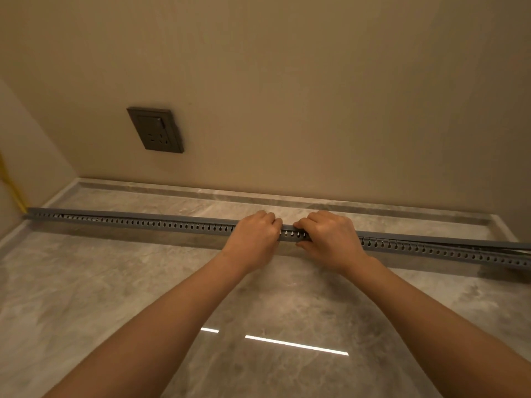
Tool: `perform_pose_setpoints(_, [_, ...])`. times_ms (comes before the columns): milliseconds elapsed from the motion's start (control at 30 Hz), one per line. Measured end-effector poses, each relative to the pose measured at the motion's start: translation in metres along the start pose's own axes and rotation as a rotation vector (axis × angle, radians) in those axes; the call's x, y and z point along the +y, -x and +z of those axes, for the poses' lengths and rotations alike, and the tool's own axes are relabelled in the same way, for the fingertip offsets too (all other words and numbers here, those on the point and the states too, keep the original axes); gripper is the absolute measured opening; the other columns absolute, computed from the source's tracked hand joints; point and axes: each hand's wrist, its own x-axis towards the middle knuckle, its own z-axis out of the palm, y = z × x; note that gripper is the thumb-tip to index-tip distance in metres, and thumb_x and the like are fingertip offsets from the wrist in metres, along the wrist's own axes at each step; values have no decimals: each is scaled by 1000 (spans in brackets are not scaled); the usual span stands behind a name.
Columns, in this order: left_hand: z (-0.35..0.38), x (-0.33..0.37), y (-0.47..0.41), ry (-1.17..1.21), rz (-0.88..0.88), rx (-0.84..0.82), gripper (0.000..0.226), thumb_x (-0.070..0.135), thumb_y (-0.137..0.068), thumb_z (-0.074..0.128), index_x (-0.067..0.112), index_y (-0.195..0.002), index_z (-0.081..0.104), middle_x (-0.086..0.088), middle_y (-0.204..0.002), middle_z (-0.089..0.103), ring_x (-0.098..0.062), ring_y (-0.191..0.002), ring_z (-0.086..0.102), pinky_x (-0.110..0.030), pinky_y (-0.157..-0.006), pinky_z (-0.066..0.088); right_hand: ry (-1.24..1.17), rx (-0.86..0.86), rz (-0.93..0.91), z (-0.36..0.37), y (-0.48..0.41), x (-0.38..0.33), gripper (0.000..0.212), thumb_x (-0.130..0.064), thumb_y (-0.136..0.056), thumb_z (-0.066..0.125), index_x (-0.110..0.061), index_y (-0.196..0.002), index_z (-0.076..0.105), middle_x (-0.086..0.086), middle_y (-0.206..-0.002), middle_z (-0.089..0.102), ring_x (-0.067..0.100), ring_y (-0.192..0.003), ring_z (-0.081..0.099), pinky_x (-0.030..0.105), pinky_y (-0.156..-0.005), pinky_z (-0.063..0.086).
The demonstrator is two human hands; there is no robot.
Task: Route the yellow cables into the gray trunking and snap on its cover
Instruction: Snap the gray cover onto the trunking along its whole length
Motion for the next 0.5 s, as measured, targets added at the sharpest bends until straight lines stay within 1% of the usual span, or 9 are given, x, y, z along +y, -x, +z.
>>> perform_pose_setpoints(67, [-2, 14, -7, 20, -4, -10, 32, 17, -46, 88, 7, -63, 62, -5, -56, 59, -22, -52, 59, -24, -44, 43, -2, 15, 1, 1, 2, 1, 29, -20, -49, 88, -13, -70, 70, 1, -59, 61, 23, -53, 59, 26, -39, 41])
perform_pose_setpoints(100, [-2, 19, -10, 38, -11, -24, 33, 19, -48, 89, 6, -64, 62, -7, -57, 60, -23, -53, 60, -25, -46, 44, 3, 24, 0, 2, 4, 2, 26, -22, -52, 87, -13, -69, 69, 0, -58, 60, 23, -52, 58, 25, -39, 39])
perform_pose_setpoints(167, [-1, 26, -15, 57, -59, -66, 29, 21, -60, 85, 4, -72, 64, -10, -65, 64, -27, -61, 63, -30, -55, 46, -2, 40, -10, 4, 5, 4, 24, -25, -57, 85, -13, -68, 67, 0, -58, 59, 23, -53, 57, 25, -40, 37])
perform_pose_setpoints(200, [-2, 28, -16, 42, -83, -83, 27, 19, -61, 84, 4, -73, 64, -10, -66, 65, -26, -62, 63, -30, -55, 46, -17, 46, -13, 5, 6, 5, 23, -25, -58, 83, -12, -68, 67, 0, -58, 59, 23, -53, 57, 25, -40, 38])
perform_pose_setpoints(300, [-3, 31, -17, -17, -108, -134, 27, 13, -55, 86, 9, -67, 62, -5, -60, 63, -20, -54, 61, -26, -46, 42, -73, 48, -1, 5, 8, 6, 22, -23, -58, 84, -12, -69, 68, 0, -60, 61, 23, -55, 58, 25, -41, 41])
perform_pose_setpoints(367, [-1, 30, -16, -51, -59, -117, 32, 12, -43, 89, 11, -59, 61, -2, -51, 58, -17, -44, 57, -21, -40, 38, -120, 43, 25, 2, 8, 5, 20, -27, -62, 80, -14, -75, 70, -1, -64, 64, 22, -59, 60, 25, -44, 43])
perform_pose_setpoints(433, [-2, 28, -14, -82, -31, -126, 35, 13, -39, 89, 13, -59, 61, 0, -48, 56, -15, -40, 54, -20, -39, 38, -178, 41, 62, -1, 9, 6, 22, -32, -67, 73, -15, -80, 71, -2, -71, 67, 20, -64, 62, 26, -48, 46])
perform_pose_setpoints(500, [2, 25, -13, -81, 1, -117, 36, 14, -41, 90, 12, -62, 61, -1, -50, 56, -17, -42, 55, -22, -40, 40, -214, 35, 90, -3, 12, 9, 24, -30, -67, 75, -14, -85, 71, -2, -75, 69, 21, -69, 63, 29, -51, 49])
